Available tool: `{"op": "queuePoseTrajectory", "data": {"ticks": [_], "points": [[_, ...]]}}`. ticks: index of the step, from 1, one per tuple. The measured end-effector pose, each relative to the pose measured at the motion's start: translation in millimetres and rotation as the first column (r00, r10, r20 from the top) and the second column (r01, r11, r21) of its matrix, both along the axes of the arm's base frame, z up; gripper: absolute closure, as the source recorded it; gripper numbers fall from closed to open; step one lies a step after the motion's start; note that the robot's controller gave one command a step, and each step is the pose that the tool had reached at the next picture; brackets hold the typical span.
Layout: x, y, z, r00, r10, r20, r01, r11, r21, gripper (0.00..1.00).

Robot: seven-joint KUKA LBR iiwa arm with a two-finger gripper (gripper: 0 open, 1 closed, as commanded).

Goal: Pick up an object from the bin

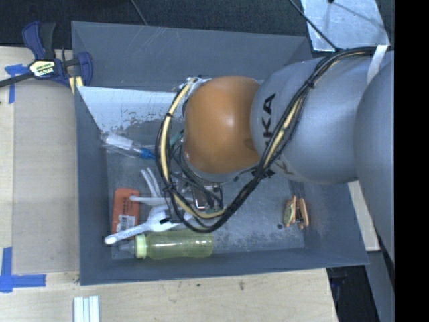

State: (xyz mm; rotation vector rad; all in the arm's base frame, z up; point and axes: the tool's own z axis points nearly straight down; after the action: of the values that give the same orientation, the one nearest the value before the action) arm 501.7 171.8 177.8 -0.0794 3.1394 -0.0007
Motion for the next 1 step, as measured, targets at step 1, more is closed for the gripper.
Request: {"op": "queuePoseTrajectory", "data": {"ticks": [1], "points": [[-4.9, 3.8, 7.6, 0.999, 0.047, 0.006, -0.047, 0.999, 0.001, 1.0]]}}
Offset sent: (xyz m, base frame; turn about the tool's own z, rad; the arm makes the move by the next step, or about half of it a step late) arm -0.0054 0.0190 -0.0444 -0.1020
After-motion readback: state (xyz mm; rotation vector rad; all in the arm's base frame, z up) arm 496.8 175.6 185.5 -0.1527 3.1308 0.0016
